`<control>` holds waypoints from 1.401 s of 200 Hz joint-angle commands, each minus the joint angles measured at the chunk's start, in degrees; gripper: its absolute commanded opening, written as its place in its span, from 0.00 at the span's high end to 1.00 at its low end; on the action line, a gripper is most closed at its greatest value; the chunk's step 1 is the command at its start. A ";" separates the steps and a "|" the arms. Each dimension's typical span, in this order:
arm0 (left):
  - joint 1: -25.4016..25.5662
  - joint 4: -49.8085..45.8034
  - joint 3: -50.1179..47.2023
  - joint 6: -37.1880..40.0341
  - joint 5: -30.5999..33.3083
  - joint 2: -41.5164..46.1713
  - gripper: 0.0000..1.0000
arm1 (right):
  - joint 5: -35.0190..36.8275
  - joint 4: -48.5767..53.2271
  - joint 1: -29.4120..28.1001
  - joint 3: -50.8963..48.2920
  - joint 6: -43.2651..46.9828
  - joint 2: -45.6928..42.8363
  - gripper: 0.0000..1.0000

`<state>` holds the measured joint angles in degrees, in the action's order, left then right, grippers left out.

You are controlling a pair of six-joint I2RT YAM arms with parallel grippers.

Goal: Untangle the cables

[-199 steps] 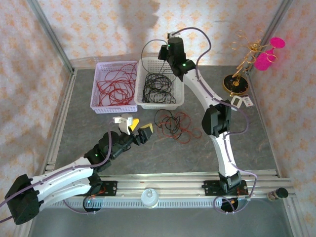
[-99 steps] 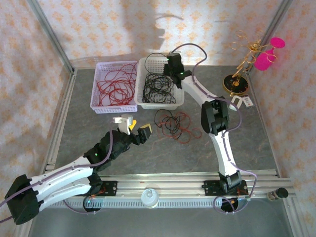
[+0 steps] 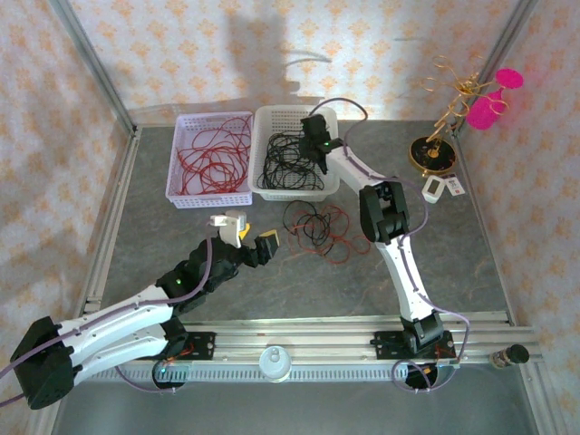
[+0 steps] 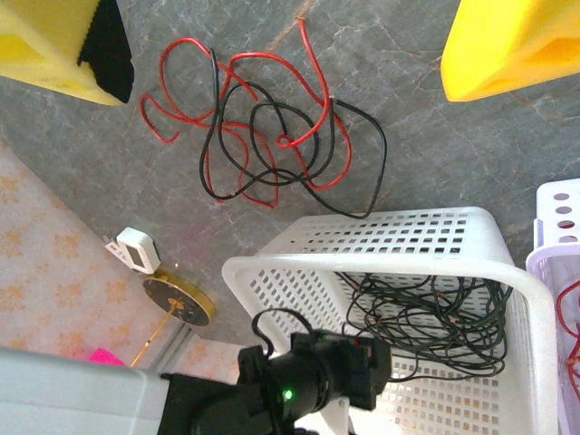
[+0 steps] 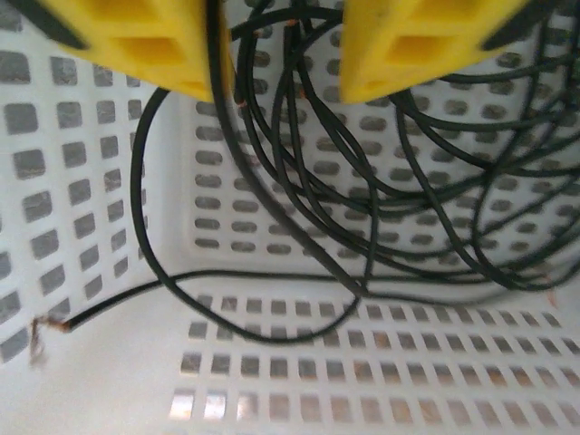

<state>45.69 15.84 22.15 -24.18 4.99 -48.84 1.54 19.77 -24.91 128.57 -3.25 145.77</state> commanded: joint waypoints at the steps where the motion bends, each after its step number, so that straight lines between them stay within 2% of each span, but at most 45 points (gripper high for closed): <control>1: -0.52 -0.63 2.06 -0.57 0.38 -0.64 0.11 | -1.39 0.63 0.16 3.43 0.06 -4.06 0.50; 20: -0.75 -0.37 2.17 -0.51 -0.05 -1.07 0.11 | -1.53 0.55 -0.27 3.70 -0.06 -6.73 0.44; 46: -0.82 -0.23 2.19 -0.47 -0.70 -1.49 0.11 | -1.81 1.77 -0.91 2.87 -0.15 -10.89 0.43; 76: -0.80 -0.90 2.48 -0.24 -1.47 -1.61 0.11 | -2.00 1.87 -1.07 -4.41 -0.57 -19.23 0.43; 132: -1.03 -2.15 2.12 -0.50 -3.98 -2.95 0.12 | -1.84 -12.09 -1.04 -51.65 -6.70 -53.83 0.43; 158: -1.14 -2.22 2.35 -0.56 -4.95 -5.45 0.14 | -8.15 -12.59 -1.14 -67.47 -12.35 -64.07 0.43; 172: -1.20 -1.70 2.55 -0.56 -5.34 -6.96 0.15 | -13.95 -14.77 -1.33 -74.43 -16.68 -67.33 0.43; 196: -1.23 -0.04 2.98 -1.08 -6.02 -9.13 0.16 | -23.57 -23.95 -1.71 -84.57 -25.25 -69.56 0.43; 210: -1.20 0.83 3.16 -1.23 -6.52 -9.89 0.17 | -26.13 -28.42 -2.37 -87.55 -28.81 -68.41 0.43; 247: -1.22 0.50 3.51 -1.36 -6.56 -9.97 0.17 | -22.97 -28.81 -3.90 -86.48 -27.18 -63.09 0.45; 280: -1.22 -0.45 3.60 -1.08 -6.17 -9.08 0.17 | -21.93 -30.35 -3.92 -85.53 -26.42 -58.25 0.57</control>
<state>44.84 14.74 23.97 -24.62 -1.06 -59.00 -21.19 -6.83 -28.71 41.28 -29.39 84.68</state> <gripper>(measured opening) 0.826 0.469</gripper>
